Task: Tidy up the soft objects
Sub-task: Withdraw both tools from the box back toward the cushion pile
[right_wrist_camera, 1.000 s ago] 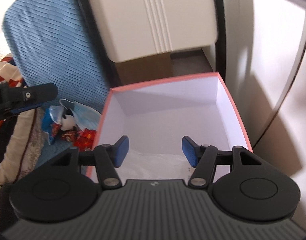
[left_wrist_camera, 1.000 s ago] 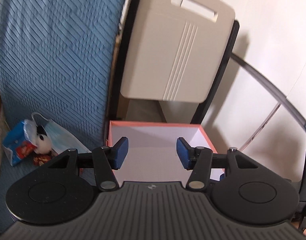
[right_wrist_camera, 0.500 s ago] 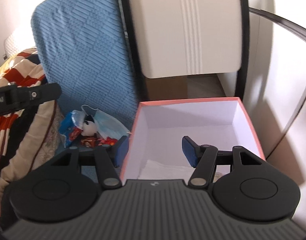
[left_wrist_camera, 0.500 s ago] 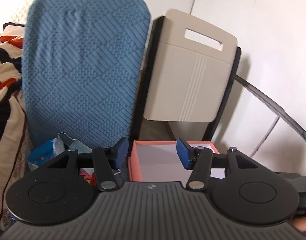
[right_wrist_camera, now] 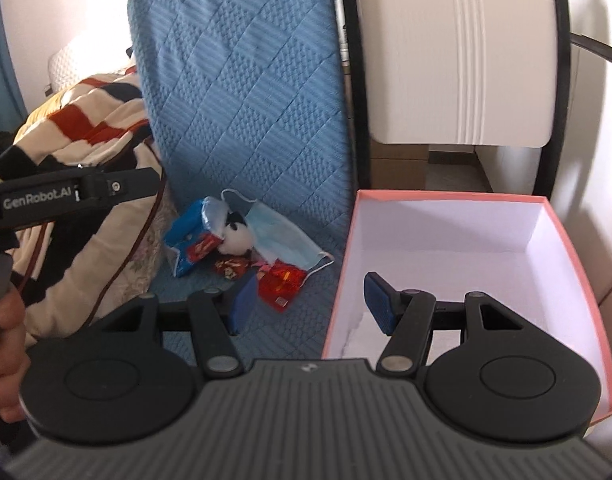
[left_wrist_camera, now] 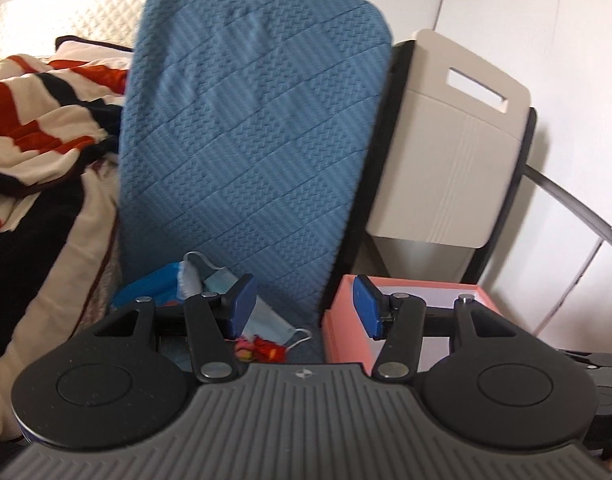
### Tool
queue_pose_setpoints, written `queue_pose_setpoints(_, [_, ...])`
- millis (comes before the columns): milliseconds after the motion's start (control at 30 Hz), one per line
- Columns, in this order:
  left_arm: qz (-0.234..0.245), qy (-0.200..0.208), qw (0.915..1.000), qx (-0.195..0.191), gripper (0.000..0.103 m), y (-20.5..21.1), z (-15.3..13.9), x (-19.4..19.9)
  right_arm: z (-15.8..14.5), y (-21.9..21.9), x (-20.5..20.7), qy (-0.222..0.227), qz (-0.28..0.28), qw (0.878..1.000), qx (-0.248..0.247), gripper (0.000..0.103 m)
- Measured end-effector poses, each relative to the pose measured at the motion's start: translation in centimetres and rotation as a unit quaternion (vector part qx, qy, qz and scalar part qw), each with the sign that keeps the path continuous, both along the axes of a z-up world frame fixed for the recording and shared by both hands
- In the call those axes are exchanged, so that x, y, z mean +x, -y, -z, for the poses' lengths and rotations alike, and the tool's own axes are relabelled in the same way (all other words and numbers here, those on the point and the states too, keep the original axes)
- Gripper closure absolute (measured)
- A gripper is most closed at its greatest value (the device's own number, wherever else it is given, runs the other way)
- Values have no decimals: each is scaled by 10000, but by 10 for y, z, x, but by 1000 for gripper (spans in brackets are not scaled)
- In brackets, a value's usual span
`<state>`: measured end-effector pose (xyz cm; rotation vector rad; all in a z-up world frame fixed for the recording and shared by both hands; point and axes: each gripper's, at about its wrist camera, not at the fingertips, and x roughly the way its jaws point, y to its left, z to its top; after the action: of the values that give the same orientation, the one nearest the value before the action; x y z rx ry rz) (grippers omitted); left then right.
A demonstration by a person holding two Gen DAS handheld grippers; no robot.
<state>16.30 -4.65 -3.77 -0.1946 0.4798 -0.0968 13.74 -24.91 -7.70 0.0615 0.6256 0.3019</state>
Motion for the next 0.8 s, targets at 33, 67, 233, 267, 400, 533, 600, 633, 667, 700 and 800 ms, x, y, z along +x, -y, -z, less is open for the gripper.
queue_pose_setpoints(33, [-41, -12, 10000, -18, 43, -5, 4, -1, 3, -4, -1, -12, -20, 10000, -1, 42])
queue_pose_setpoints(67, [-60, -41, 10000, -38, 43, -9, 7, -2, 6, -7, -1, -38, -28, 10000, 4, 42])
queue_pose_setpoints(233, [-57, -175, 9997, -143, 43, -24, 23, -1, 26, -20, 0, -204, -3, 9998, 65, 42])
queue_pose_setpoints(267, [-60, -191, 9997, -144, 43, -26, 25, 0, 30, -22, 0, -240, 12, 9997, 67, 42])
queue_pose_setpoints(400, [-70, -249, 9996, -143, 43, -34, 32, 0, 41, -28, 0, -331, -18, 9994, 79, 42])
queue_pose_setpoints(533, [-52, -385, 9991, -173, 43, -43, 43, -1, 50, -35, 0, -404, -57, 9992, 55, 42])
queue_pose_setpoints(600, [-46, -411, 9990, -170, 43, -46, 48, -3, 55, -40, 0, -419, -110, 9991, 8, 42])
queue_pose_setpoints(633, [-46, -410, 9990, -155, 43, -47, 50, -4, 58, -43, -1, -433, -116, 9990, -25, 42])
queue_pose_setpoints(667, [-25, -429, 9990, -136, 43, -48, 52, -5, 62, -46, 0, -464, -126, 9988, -41, 42])
queue_pose_setpoints(700, [-20, -442, 9989, -124, 43, -49, 54, -6, 65, -47, 0, -493, -136, 9987, -39, 42])
queue_pose_setpoints(800, [-168, -431, 9988, -177, 43, -56, 58, -9, 70, -51, 2, -549, -112, 9984, -40, 42])
